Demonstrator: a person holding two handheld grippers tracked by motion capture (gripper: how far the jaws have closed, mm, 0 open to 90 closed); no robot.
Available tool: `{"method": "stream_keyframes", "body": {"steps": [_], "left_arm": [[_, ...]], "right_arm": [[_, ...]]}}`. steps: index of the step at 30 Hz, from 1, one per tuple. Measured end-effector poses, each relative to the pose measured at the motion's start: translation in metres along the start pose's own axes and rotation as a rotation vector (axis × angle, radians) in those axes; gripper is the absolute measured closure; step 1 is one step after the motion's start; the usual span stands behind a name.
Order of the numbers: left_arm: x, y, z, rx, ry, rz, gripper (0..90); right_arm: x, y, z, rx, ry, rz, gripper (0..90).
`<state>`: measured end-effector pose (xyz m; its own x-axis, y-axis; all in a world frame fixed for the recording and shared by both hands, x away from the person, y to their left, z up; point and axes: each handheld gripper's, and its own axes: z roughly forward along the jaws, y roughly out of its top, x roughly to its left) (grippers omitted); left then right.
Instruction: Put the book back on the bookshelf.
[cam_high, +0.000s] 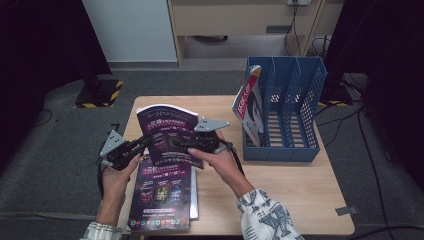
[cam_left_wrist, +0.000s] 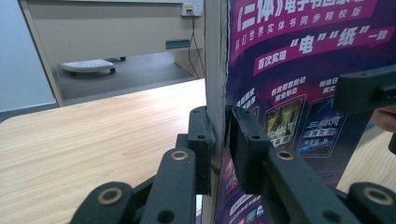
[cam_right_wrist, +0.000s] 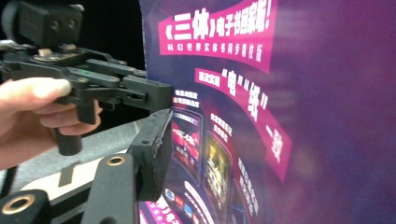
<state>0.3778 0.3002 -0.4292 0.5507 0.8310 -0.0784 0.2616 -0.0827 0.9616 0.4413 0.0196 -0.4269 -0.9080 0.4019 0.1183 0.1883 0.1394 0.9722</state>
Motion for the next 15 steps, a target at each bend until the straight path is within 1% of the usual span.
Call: {"method": "stream_keyframes", "body": {"steps": [2, 4, 5, 7, 8, 11, 15], "left_arm": [[0.0003, -0.0003, -0.0001, -0.002, -0.001, -0.003, 78.4], [0.0008, -0.0007, -0.0002, -0.003, 0.0, -0.006, 78.4], [0.001, -0.0009, -0.0003, -0.004, 0.0, -0.007, 78.3], [0.0014, -0.0011, -0.0006, -0.003, 0.001, -0.009, 78.1], [0.0016, -0.0013, -0.0007, -0.004, 0.0, -0.012, 78.1], [0.0018, -0.0017, -0.0011, -0.006, -0.002, -0.016, 78.1], [0.0019, -0.0021, -0.0012, -0.008, 0.002, -0.021, 76.7]], "right_arm": [[-0.0002, 0.0001, 0.0005, -0.007, -0.001, 0.012, 41.0], [0.0005, -0.0002, 0.001, -0.014, 0.003, -0.003, 41.0], [0.0013, -0.0003, 0.0016, -0.016, -0.004, -0.008, 41.8], [0.0022, -0.0002, 0.0019, -0.012, -0.003, -0.016, 50.6], [0.0024, -0.0001, 0.0021, -0.013, -0.006, -0.027, 52.5], [0.0023, 0.0004, 0.0012, -0.01, -0.013, -0.028, 62.5], [0.0005, 0.001, -0.0012, -0.008, -0.017, -0.024, 80.8]]}}
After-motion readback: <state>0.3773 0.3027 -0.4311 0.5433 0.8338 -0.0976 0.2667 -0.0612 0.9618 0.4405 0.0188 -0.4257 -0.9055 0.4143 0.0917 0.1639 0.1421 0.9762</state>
